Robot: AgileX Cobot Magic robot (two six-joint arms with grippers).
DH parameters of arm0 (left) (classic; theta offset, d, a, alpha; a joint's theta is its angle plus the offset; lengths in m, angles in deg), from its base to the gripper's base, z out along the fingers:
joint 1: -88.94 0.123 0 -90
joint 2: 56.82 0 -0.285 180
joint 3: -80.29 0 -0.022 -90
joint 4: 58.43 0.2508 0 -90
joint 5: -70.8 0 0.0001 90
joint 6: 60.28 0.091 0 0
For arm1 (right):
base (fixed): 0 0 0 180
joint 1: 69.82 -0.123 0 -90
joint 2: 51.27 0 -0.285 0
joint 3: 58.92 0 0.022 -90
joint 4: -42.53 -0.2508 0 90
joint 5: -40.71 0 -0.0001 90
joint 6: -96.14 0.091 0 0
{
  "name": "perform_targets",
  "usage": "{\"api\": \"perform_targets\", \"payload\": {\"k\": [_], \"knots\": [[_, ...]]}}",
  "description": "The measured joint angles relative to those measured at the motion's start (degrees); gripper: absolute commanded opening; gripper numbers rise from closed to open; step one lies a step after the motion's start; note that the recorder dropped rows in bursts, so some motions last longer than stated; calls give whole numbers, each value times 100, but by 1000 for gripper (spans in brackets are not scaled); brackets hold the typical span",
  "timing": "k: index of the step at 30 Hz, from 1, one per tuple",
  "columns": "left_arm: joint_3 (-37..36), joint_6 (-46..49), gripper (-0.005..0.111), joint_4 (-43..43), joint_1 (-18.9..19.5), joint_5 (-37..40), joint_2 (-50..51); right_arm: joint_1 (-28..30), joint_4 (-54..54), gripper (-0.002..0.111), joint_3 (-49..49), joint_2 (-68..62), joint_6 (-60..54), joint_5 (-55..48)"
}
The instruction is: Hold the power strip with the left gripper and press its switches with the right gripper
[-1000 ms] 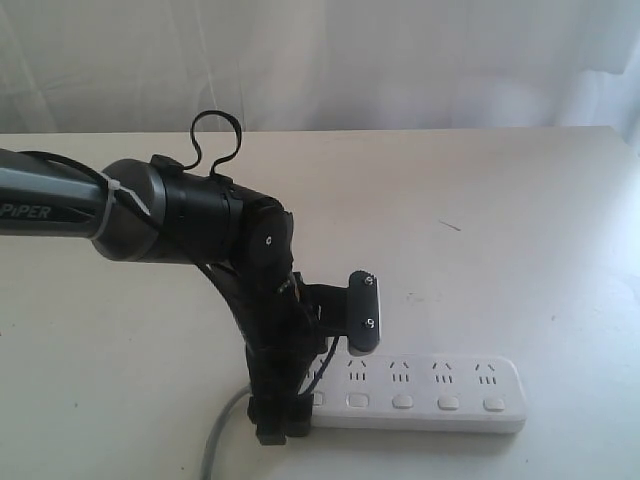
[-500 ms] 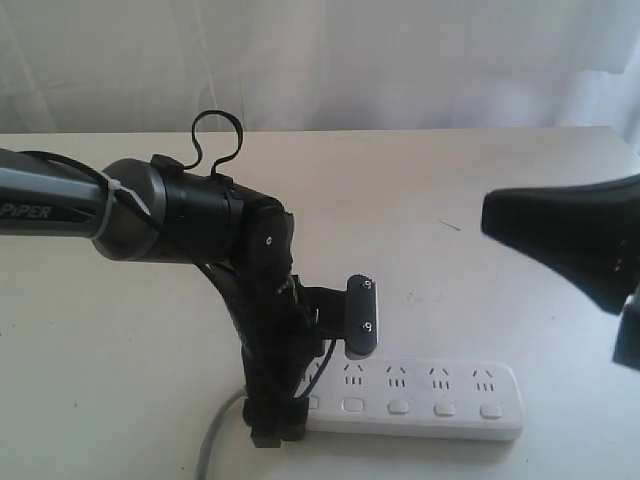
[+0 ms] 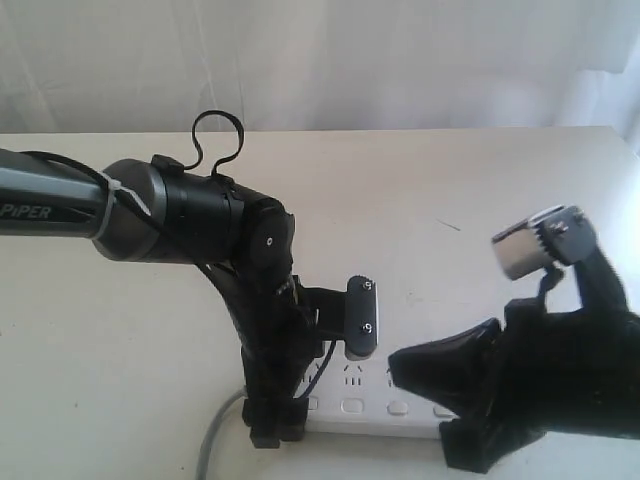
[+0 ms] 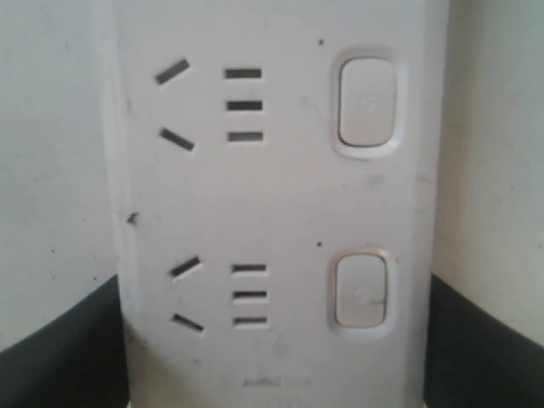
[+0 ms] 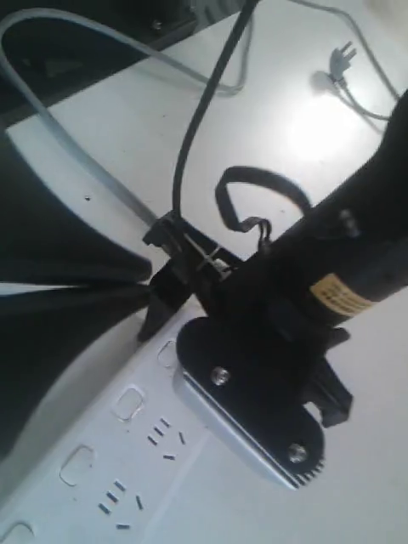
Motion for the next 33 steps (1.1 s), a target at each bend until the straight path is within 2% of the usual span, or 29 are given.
{"api": "perform_targets", "payload": {"k": [8,12,16,33], "knots": [[0,0,0,53,0,23,0,-1158,-11,0,-87,-1517,64,-874],[0,0,0,73,0,66,0,-1233,-11,0,-216,-1832,293,-1870],[0,0,0,83,0,69,0,-1238,-23,0,-195,-1839,320,-2441],[0,-159,0,128,0,187,0,-1238,-23,0,202,-2254,320,-2657]]}}
